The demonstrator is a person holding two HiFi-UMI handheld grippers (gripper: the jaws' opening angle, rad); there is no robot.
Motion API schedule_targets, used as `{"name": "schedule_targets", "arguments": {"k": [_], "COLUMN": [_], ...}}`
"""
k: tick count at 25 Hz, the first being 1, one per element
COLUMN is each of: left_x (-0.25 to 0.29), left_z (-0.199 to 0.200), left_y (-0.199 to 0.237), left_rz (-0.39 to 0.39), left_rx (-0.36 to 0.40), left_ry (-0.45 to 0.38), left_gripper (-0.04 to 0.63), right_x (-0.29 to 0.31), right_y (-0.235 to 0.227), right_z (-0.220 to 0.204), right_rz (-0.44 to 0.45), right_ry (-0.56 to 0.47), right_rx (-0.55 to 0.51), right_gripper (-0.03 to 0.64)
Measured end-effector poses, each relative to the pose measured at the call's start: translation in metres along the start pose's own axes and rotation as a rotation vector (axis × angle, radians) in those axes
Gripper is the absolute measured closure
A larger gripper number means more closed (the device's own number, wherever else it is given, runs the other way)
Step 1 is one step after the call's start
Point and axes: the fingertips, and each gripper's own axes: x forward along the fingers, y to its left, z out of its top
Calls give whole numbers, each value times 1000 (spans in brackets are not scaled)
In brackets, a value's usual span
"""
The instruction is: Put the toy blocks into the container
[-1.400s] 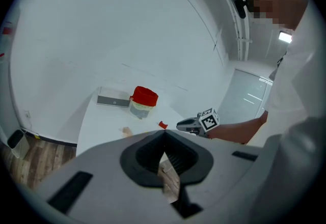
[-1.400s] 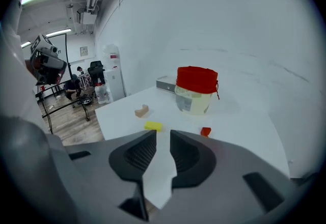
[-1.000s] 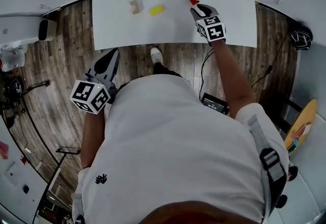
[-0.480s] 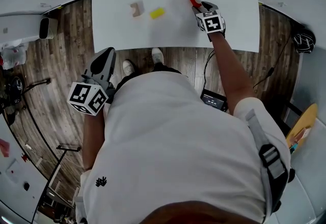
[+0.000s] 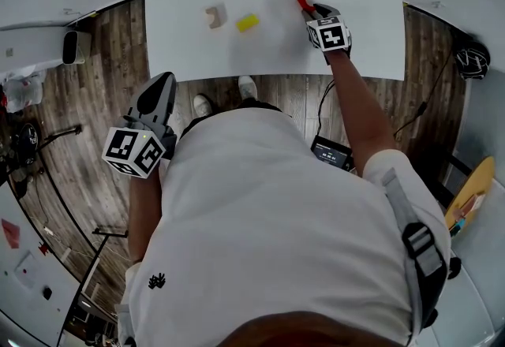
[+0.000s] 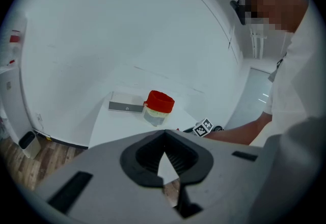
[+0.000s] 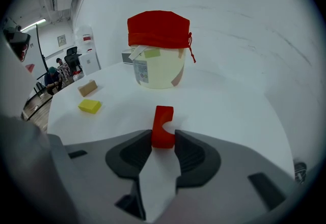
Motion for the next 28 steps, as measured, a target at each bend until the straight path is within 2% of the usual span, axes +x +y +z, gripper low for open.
{"name": "schedule_targets", "arguments": {"k": [17, 28], "left_x": [-8, -21], "left_z": [14, 16], "left_y": [21, 31], "left_rz": [-94, -150], "left_rx": [25, 38], "left_ry": [-35, -51], "left_gripper": [589, 589], "right_x": [-48, -100], "right_y": [6, 25], "right_z": [37, 95], "right_rz": [-28, -3], "right_ry": [-49, -103], "right_rx": [9, -17], "right_gripper": [477, 477]}}
